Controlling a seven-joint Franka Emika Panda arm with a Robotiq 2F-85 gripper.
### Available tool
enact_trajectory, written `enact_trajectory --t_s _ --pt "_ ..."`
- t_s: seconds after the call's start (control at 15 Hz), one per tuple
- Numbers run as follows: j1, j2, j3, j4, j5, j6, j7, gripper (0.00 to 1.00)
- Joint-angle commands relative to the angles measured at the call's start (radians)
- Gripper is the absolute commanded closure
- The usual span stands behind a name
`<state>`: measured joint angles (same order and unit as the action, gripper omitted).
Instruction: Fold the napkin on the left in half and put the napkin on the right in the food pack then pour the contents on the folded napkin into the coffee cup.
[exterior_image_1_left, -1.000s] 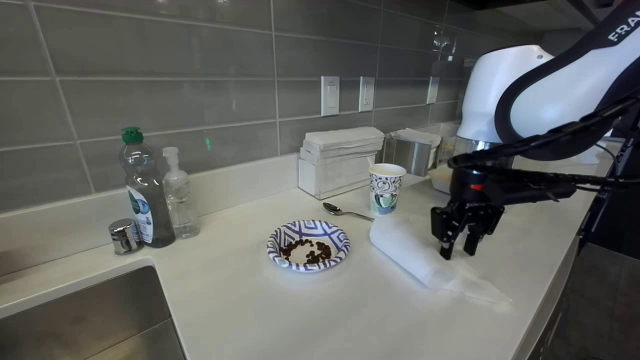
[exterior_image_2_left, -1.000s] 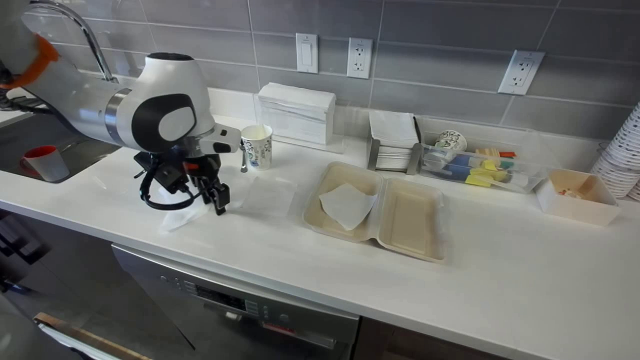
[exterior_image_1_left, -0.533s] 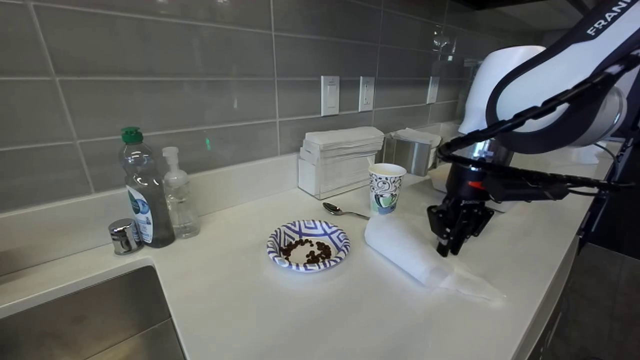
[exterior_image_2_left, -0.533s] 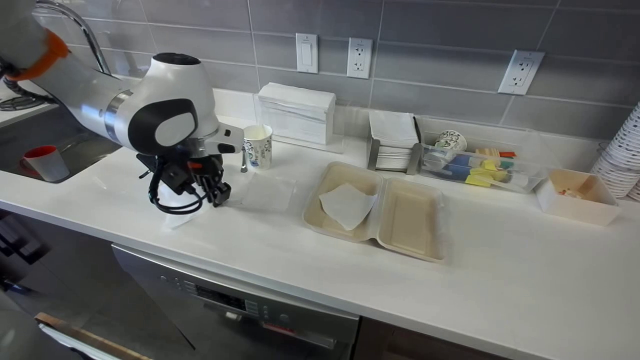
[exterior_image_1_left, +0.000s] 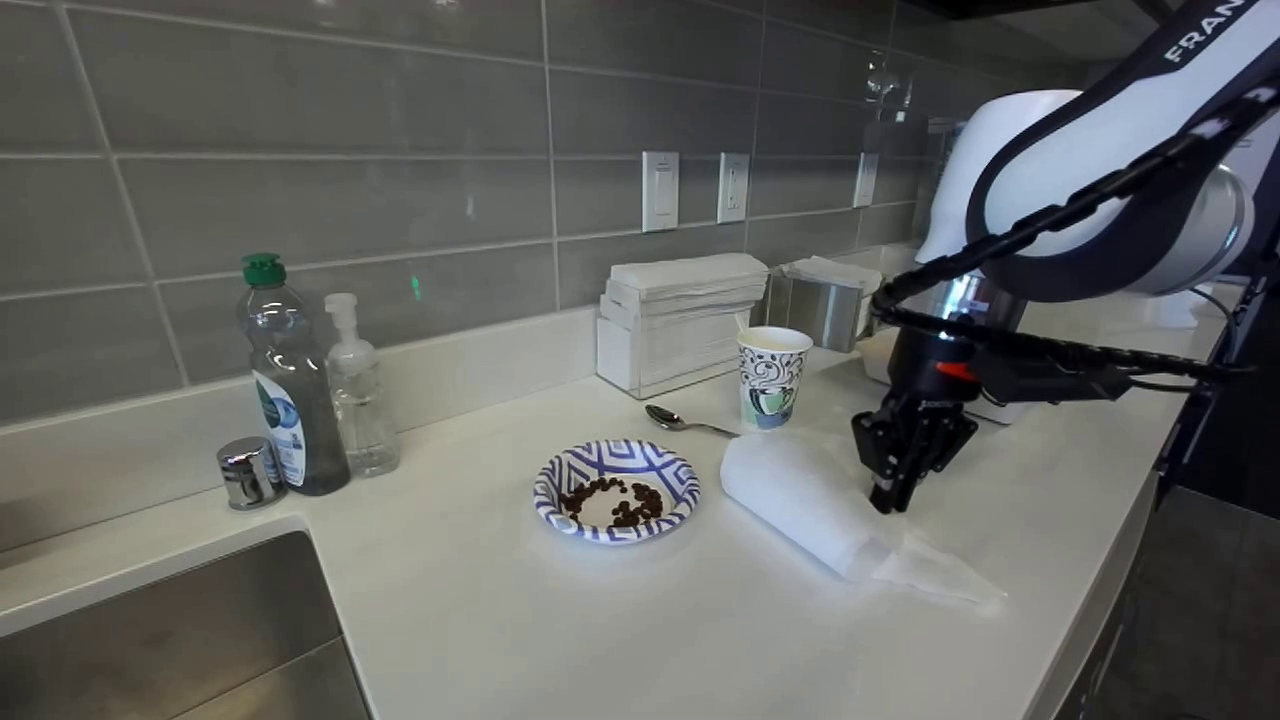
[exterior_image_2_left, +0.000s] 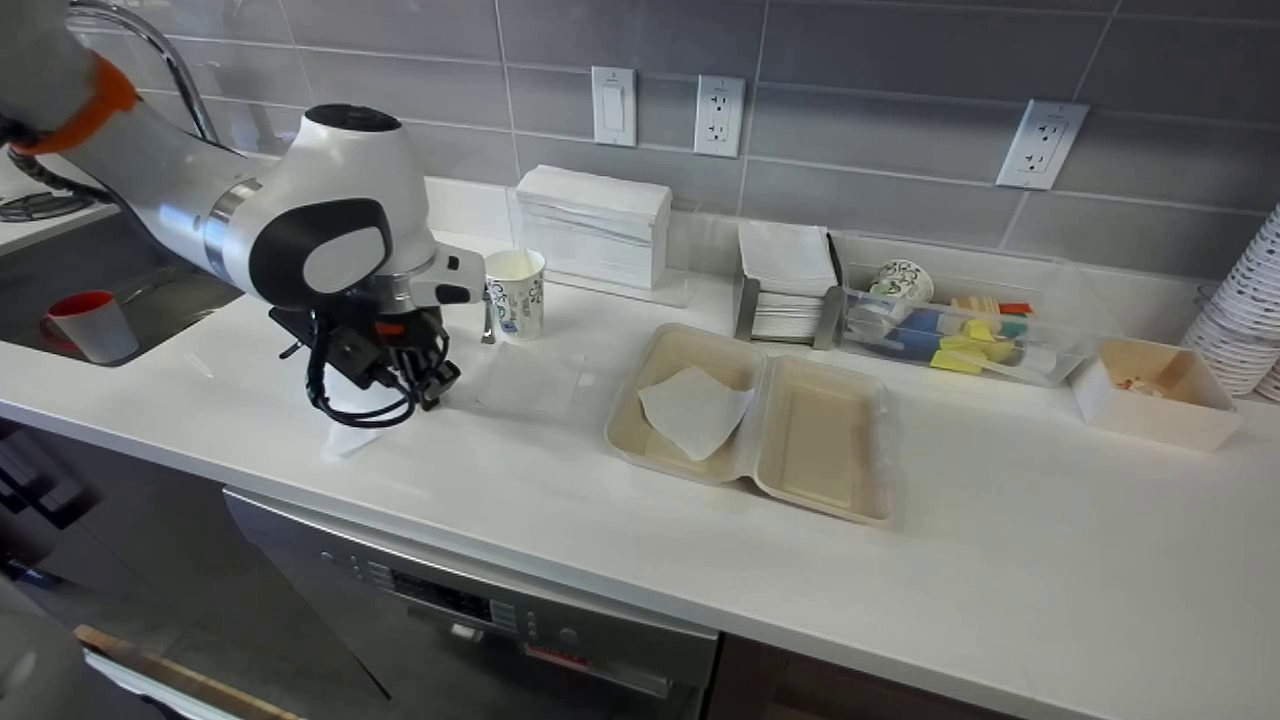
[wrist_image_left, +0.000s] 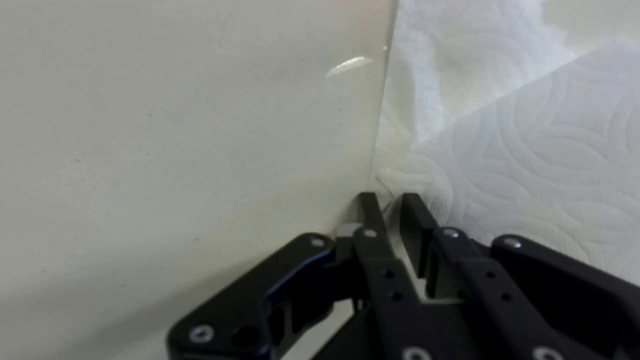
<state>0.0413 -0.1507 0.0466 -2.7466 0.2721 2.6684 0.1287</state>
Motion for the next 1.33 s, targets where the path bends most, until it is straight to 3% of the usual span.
enact_trajectory --t_s 0.0,0.6,1.27 --pt "0.031 0.039 -0.003 0.000 0.037 0.032 -0.040 0.99" --pt "0.044 0.030 0.006 0.001 0.028 0.029 -0.052 1.00" --pt "-0.064 -0.032 0.040 0.002 -0.329 -0.038 0.274 1.00"
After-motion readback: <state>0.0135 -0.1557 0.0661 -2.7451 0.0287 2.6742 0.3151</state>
